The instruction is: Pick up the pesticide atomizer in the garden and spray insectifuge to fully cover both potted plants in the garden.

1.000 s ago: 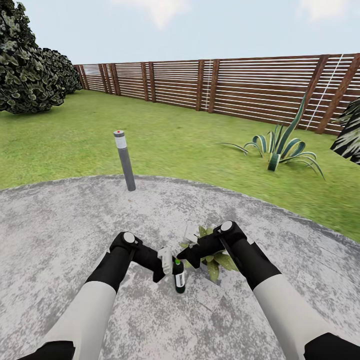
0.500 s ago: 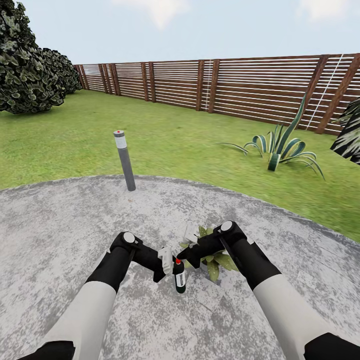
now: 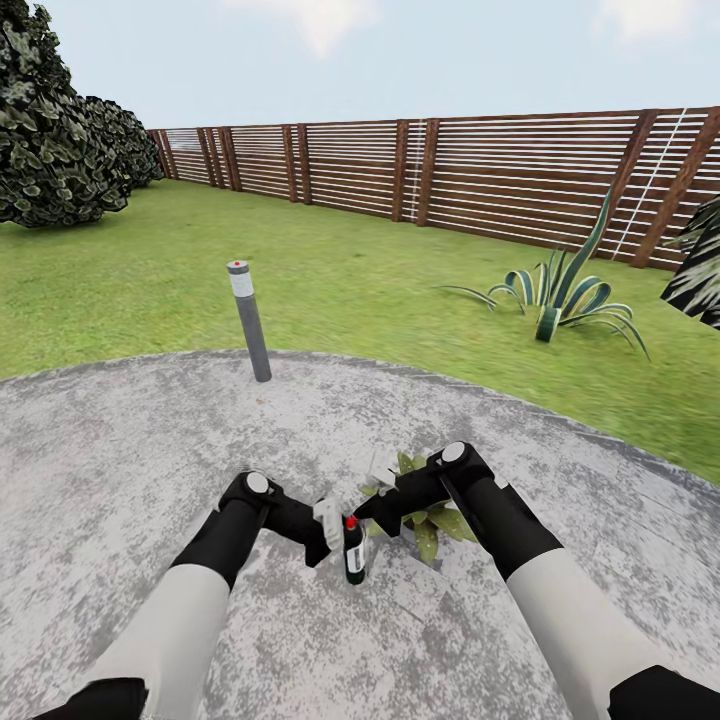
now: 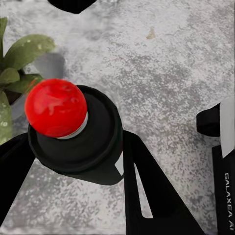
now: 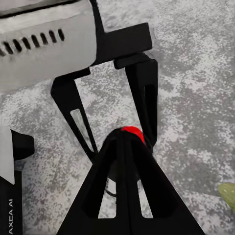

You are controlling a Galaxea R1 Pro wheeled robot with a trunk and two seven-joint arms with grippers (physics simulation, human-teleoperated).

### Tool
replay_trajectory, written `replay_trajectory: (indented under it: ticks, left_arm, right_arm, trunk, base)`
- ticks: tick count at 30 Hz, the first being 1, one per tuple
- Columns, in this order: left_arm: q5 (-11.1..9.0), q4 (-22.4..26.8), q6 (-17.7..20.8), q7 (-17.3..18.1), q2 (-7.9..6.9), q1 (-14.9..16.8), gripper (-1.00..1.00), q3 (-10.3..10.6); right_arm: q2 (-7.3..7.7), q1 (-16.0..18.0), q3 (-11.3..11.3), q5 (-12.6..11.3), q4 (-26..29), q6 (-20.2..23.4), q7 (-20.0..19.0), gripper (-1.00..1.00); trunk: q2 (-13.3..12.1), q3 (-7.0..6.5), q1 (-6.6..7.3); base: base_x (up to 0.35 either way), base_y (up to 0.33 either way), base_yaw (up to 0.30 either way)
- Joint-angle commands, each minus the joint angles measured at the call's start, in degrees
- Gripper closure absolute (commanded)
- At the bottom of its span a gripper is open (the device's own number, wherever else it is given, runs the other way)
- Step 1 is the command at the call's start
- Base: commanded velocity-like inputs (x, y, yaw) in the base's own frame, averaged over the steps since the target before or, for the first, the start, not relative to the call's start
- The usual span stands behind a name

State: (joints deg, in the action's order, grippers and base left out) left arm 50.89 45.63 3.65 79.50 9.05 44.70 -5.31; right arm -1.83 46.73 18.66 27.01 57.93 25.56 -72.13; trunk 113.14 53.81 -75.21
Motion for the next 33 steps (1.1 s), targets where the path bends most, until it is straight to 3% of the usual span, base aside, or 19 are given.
replay_trajectory:
  ticks: [1,12,19,22,24,25,27,30,32,33]
  left_arm:
    - [0.4,-0.7,0.3,-0.4,-0.38,0.0,1.0,-0.3]
    - [0.4,-1.9,0.3,-1.5,-5.93,0.0,1.0,-0.4]
    - [0.1,-1.9,0.4,-1.4,-11.97,-0.2,1.0,-0.8]
    - [0.1,-1.9,0.4,-1.3,-14.79,-0.4,1.0,-3.7]
    - [0.1,-1.9,0.5,-1.2,-16.33,-0.4,1.0,-7.6]
    - [0.2,-1.9,0.6,-1.2,-16.64,-0.4,1.0,-9.5]
    - [0.2,-1.9,0.6,-1.2,-16.88,-0.5,1.0,-12.2]
    - [0.3,-1.9,0.7,-1.4,-17.03,-0.6,1.0,-16.5]
    - [0.3,-1.9,0.7,-1.5,-17.02,-0.7,1.0,-18.4]
    - [0.3,-2.0,0.7,-1.6,-16.99,-0.8,1.0,-19.9]
  right_arm:
    - [-0.02,0.0,0.0,0.2,0.1,0.5,-0.3,1.0]
    - [0.17,0.0,-0.2,0.2,0.1,0.5,-0.2,1.0]
    - [0.52,-0.1,-0.5,0.2,-0.5,0.5,0.1,1.0]
    - [0.6,-0.5,-0.7,0.2,-4.5,0.5,0.4,1.0]
    - [0.73,-0.8,-0.8,0.3,-10.8,0.5,1.5,1.0]
    - [1.14,-0.8,-1.0,0.2,-14.0,0.5,3.0,-1.0]
    - [2.37,-0.8,-1.4,0.2,-17.9,0.5,7.0,-1.0]
    - [4.43,-0.8,-4.0,0.0,-24.0,0.5,18.1,-1.0]
    - [4.64,-0.8,-8.3,-0.1,-27.3,0.2,24.1,-1.0]
    - [4.69,-0.8,-12.9,-0.2,-29.1,0.0,29.1,-1.0]
  trunk:
    - [0.0,0.05,0.01]
    - [0.0,0.05,0.01]
    - [0.0,0.05,0.01]
    - [0.0,0.05,0.01]
    - [0.0,0.05,0.01]
    - [0.0,0.05,0.01]
    - [0.0,0.05,0.01]
    - [0.0,0.05,0.01]
    - [0.0,0.05,0.01]
    - [0.0,0.05,0.01]
  base:
    - [0.0,0.0,0.0]
    - [0.0,0.0,0.0]
    - [0.0,0.0,0.0]
    - [0.0,0.0,0.0]
    - [0.0,0.0,0.0]
    - [0.0,0.0,0.0]
    - [0.0,0.0,0.0]
    - [0.0,0.0,0.0]
    - [0.0,0.0,0.0]
    - [0.0,0.0,0.0]
